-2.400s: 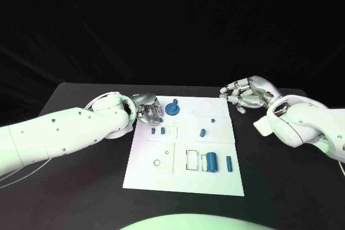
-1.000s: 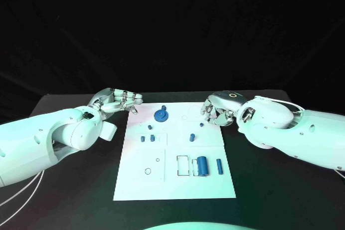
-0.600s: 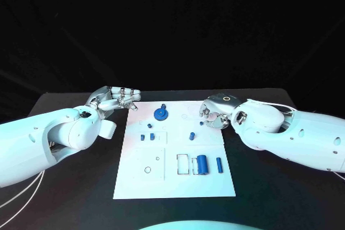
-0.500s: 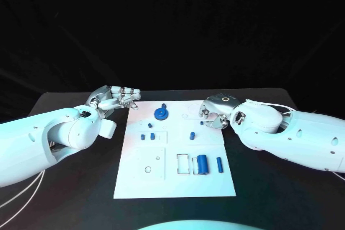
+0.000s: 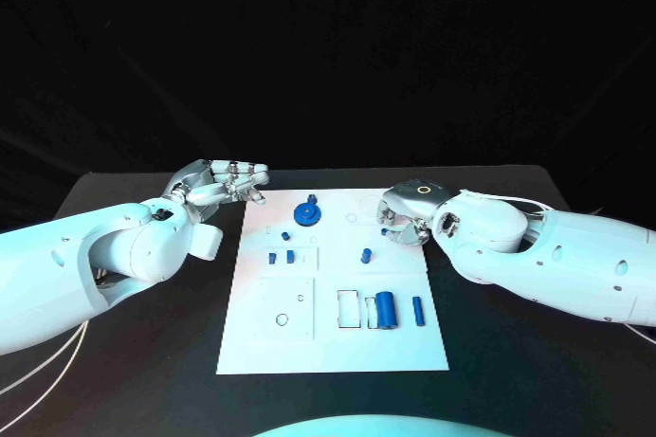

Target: Assemble the parts on the task board

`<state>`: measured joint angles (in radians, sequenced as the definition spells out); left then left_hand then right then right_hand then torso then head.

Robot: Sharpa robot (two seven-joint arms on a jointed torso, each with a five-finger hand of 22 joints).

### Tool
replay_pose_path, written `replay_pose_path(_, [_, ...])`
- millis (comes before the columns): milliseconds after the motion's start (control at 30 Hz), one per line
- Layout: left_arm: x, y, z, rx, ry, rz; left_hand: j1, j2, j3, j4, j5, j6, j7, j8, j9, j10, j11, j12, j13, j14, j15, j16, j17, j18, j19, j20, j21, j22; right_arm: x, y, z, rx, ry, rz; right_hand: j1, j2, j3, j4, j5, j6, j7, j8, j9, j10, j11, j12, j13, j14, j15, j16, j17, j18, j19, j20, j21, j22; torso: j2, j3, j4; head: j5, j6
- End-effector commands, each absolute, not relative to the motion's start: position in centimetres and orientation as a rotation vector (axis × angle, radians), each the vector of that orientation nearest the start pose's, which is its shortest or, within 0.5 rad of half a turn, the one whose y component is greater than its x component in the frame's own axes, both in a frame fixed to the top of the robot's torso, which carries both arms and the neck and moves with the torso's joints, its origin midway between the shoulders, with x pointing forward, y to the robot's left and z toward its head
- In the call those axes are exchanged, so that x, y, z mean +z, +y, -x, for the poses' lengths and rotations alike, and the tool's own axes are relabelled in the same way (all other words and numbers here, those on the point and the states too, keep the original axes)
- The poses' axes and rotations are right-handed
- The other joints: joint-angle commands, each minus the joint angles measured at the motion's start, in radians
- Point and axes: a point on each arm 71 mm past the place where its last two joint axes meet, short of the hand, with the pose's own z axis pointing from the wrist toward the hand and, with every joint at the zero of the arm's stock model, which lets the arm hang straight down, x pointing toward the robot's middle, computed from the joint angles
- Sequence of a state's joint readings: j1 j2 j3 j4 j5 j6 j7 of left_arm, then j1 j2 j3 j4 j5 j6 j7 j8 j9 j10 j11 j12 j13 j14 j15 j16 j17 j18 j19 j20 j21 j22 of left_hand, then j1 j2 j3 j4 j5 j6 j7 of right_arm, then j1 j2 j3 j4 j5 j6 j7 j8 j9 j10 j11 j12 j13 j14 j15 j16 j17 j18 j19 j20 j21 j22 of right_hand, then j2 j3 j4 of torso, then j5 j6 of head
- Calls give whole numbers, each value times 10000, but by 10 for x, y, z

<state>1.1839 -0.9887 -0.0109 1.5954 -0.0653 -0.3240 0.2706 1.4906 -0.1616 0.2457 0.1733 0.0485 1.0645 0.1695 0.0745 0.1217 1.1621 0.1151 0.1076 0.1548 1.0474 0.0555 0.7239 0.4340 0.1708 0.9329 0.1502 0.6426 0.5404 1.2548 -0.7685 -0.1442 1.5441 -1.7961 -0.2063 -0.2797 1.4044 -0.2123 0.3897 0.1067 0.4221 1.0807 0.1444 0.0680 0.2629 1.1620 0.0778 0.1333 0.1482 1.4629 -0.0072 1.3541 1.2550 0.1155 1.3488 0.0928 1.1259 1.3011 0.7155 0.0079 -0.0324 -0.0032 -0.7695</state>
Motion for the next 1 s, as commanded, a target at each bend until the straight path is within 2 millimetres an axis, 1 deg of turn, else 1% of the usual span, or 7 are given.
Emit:
replay_pose_path(33, [-174, 258, -474, -14235, 14643, 11559, -10, 65, -57, -4, 0, -16, 56, -16, -12, -45, 7, 32, 5, -72, 4, -50, -13, 88, -12, 51, -48, -9, -198, -158, -476, 3701, 16558, 5288, -15, -10, 85, -3, 69, 17, 13, 12, -13, -24, 32, -52, -17, 443, 72, 20, -15, -182, 15, 65, 1, 23, -11, 0, 6, 3, -22])
replay_pose_path(267, [-175, 258, -474, -14261, 14716, 11574, 15, 89, -58, -25, 1, -26, 64, -13, -13, -62, 11, 45, 9, -76, 7, -50, -20, 92, -2, 57, -71, -24, -204, -157, -475, 3768, 16666, 5328, 18, 50, 197, -49, 85, 134, -10, 63, 1, 115, 10, -31, -30, 436, 57, 13, -29, -194, 52, 64, 76, 89, -13, 5, -9, 33, -51])
replay_pose_path(400, [-175, 258, -474, -14254, 14749, 11590, 36, 106, -58, -42, 0, -31, 68, -10, -14, -72, 14, 55, 12, -77, 8, -50, -25, 95, 7, 61, -85, -33, -205, -156, -475, 3847, 16681, 5341, 77, 117, 299, -112, 82, 234, -42, 103, 19, 237, -30, -4, -32, 431, 26, 11, -35, -194, 61, 49, 96, 117, -13, 0, -1, 27, -58])
replay_pose_path(633, [-175, 258, -474, -14219, 14814, 11630, 46, 125, -67, -55, 0, -43, 81, -9, -17, -93, 23, 67, 14, -78, 12, -47, -31, 98, 20, 65, -103, -46, -208, -155, -474, 3860, 16782, 5369, 144, 187, 463, -222, -31, 349, -73, 139, 40, 358, -66, -4, -51, 430, -10, 16, -28, -208, 95, 21, 174, 190, -12, 7, 8, 37, -88])
replay_pose_path(733, [-175, 258, -474, -14204, 14836, 11646, 46, 125, -67, -55, 0, -43, 81, -9, -17, -93, 23, 67, 14, -78, 12, -47, -31, 98, 20, 65, -103, -46, -209, -156, -474, 3818, 16844, 5378, 155, 210, 515, -271, -52, 424, -96, 168, 56, 449, -94, 16, -48, 438, -34, 39, 1, -222, 130, 8, 247, 246, -17, -1, 8, 37, -98])
replay_pose_path(867, [-175, 258, -474, -14189, 14851, 11659, 53, 134, -74, -64, 0, -57, 91, -12, -20, -113, 30, 72, 14, -79, 16, -46, -35, 100, 29, 68, -116, -54, -210, -156, -474, 3783, 16901, 5380, 230, 298, 621, -401, -121, 587, -151, 236, 97, 630, -156, 61, -34, 454, -90, 85, 61, -239, 179, -31, 353, 331, -17, 1, -2, 50, -98])
replay_pose_path(1000, [-176, 258, -473, -14190, 14887, 11671, 73, 152, -72, -79, 0, -64, 96, -11, -22, -127, 33, 78, 15, -80, 18, -45, -39, 102, 37, 70, -126, -61, -211, -156, -474, 3725, 16910, 5366, 297, 347, 701, -521, -206, 644, -165, 250, 113, 686, -177, 49, -38, 468, -116, 127, 115, -270, 248, -61, 502, 436, -16, 1, 0, 50, -129])
